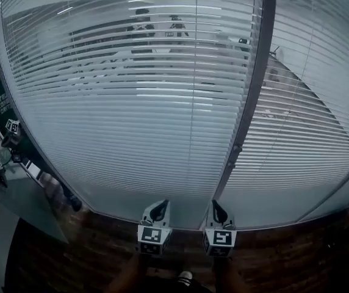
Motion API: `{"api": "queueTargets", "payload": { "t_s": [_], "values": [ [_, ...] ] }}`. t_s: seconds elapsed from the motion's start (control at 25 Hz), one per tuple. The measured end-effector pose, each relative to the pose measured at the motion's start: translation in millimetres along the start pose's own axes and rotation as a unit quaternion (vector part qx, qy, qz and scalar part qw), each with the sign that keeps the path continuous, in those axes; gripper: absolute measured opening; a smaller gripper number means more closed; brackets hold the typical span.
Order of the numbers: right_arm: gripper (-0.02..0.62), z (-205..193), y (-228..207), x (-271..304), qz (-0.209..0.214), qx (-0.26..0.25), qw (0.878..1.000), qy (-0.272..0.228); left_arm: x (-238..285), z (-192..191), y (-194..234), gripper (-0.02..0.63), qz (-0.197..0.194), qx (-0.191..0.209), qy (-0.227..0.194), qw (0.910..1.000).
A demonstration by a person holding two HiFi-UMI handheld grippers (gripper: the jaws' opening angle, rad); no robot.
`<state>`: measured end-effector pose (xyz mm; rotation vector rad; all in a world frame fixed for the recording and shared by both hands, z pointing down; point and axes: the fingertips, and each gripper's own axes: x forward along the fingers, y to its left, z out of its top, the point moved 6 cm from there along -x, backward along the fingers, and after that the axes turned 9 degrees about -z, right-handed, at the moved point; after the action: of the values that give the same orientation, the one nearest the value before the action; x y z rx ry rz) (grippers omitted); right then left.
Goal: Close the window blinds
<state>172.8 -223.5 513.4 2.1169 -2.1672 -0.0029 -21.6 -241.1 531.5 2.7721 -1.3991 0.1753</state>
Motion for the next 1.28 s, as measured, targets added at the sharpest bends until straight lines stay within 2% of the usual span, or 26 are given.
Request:
{"api": "queueTargets", "payload": {
  "t_s": [0.08, 0.2, 0.36, 0.52, 0.64, 0.76, 0.92, 1.08, 1.28],
  "values": [
    [0.002, -6, -7, 10, -0.001, 0.003, 1.0, 0.011, 16, -7, 2, -0.005, -0.001, 0.009, -0.014, 0.9999],
    [0.002, -5, -15, 24, -0.001, 0.004, 1.0, 0.013, 32, 0, 6, -0.005, -0.003, 0.003, -0.002, 1.0],
    [0.003, 4, -20, 33, -0.011, 0.007, 1.0, 0.008, 40, 8, 12, -0.005, -0.013, 0.004, -0.012, 0.9998],
    [0.002, 22, -25, 51, -0.017, 0.001, 1.0, -0.011, 43, 16, 15, -0.005, -0.022, -0.017, 0.017, 0.9995],
    [0.002, 40, -39, 62, -0.046, 0.002, 0.999, -0.015, 50, 24, 20, -0.005, -0.028, -0.004, 0.008, 0.9996],
    [0.003, 41, -48, 78, -0.053, -0.004, 0.999, -0.012, 54, 29, 27, -0.005, -0.028, 0.02, 0.001, 0.9994],
    [0.003, 52, -59, 95, -0.063, -0.021, 0.998, -0.006, 55, 33, 30, -0.005, -0.028, 0.019, 0.009, 0.9994],
    [0.036, 61, -68, 106, -0.082, -0.021, 0.996, -0.015, 57, 29, 33, -0.005, -0.028, 0.018, 0.011, 0.9994],
    [0.069, 75, -80, 115, -0.101, -0.033, 0.994, -0.021, 54, 27, 37, -0.005, -0.019, 0.036, 0.02, 0.999]
  ]
}}
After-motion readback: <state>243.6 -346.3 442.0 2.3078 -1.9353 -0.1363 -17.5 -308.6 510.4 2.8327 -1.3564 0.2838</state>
